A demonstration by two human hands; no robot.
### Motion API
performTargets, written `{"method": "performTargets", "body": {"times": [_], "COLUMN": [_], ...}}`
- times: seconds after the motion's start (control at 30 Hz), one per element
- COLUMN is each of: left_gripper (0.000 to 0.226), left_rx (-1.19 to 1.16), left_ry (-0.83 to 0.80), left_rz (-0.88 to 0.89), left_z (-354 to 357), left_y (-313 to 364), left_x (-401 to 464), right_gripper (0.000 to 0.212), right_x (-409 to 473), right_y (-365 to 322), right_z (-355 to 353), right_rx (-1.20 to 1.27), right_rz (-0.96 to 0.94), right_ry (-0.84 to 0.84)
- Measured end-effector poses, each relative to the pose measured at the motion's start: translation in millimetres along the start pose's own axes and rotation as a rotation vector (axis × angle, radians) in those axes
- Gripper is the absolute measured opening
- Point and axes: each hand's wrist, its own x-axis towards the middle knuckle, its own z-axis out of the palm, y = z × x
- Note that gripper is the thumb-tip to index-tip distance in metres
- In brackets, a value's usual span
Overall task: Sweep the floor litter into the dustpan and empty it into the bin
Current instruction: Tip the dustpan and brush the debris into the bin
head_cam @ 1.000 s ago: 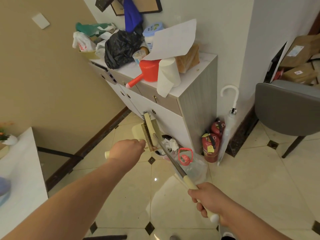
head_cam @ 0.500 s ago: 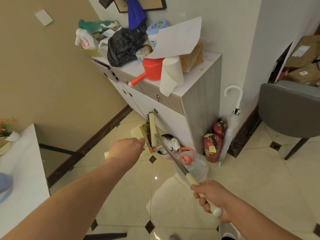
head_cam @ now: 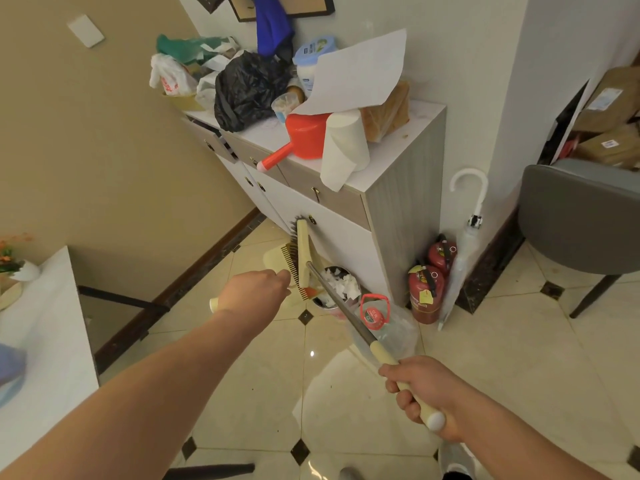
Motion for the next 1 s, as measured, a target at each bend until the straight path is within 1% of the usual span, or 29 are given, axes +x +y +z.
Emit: {"method": "performTargets", "body": {"times": [0.07, 0.17, 0.23, 0.3, 0.4, 0.43, 0.47, 0.6, 0.67, 0.73, 0.77, 0.8, 0.87, 1.0], "left_gripper": [0.025, 0.024, 0.024, 0.024, 0.023, 0.024, 0.024, 0.024, 0.023, 0.024, 0.024, 0.024, 0.025, 0.025], "left_rx": [0.009, 0.02, 0.029, 0.019, -0.004, -0.006, -0.005, -0.005, 0.0, 0.007, 0.007, 0.005, 0.004, -0.016], "left_ry": [-0.003, -0.016, -0.016, -0.01, -0.008, -0.006, -0.003, -0.01, -0.017, -0.018, -0.018, -0.014, -0.003, 0.006], "left_rz": [-0.001, 0.003, -0.001, -0.015, -0.032, -0.034, -0.033, -0.032, -0.027, -0.025, -0.024, -0.024, -0.031, -0.054], "left_z": [0.3, 3.5, 5.5, 6.5, 6.0, 5.8, 5.4, 7.5, 11.1, 11.8, 11.0, 10.3, 8.9, 9.4], "left_y": [0.2, 2.0, 2.9, 1.4, -3.0, -4.1, -4.7, -3.2, -3.2, -4.9, -5.9, -6.6, -7.1, -8.1], "left_x": [-2.1, -5.4, -5.8, -5.4, -3.6, -3.0, -2.3, -3.8, -6.8, -9.1, -9.7, -10.6, -10.7, -9.8], "right_gripper": [0.012, 0.024, 0.027, 0.022, 0.013, 0.012, 0.012, 0.012, 0.014, 0.018, 0.021, 0.023, 0.02, 0.01], "right_x": [3.2, 6.6, 4.3, -1.1, -6.1, -5.5, -4.3, 1.6, 3.5, 5.6, 5.7, 4.9, 0.7, -8.4], "right_y": [-5.3, -2.3, 4.6, 8.9, 9.3, 10.3, 11.7, 13.6, 10.1, 8.8, 9.7, 10.7, 10.3, 2.8], "right_z": [-1.4, 0.9, 1.6, 0.1, -3.0, -3.2, -3.7, -6.0, -5.9, -2.6, -0.7, 0.9, 0.5, -4.0], "right_rx": [-0.15, -0.474, -0.531, -0.459, -0.136, -0.059, -0.036, -0.122, -0.257, -0.463, -0.531, -0.549, -0.451, -0.053], "right_rz": [-0.054, -0.138, -0.143, -0.15, -0.077, -0.041, -0.014, -0.003, -0.045, -0.093, -0.106, -0.115, -0.127, -0.037], "right_ry": [0.058, 0.158, 0.182, 0.158, 0.064, 0.041, 0.029, 0.038, 0.084, 0.148, 0.172, 0.182, 0.161, 0.041]}}
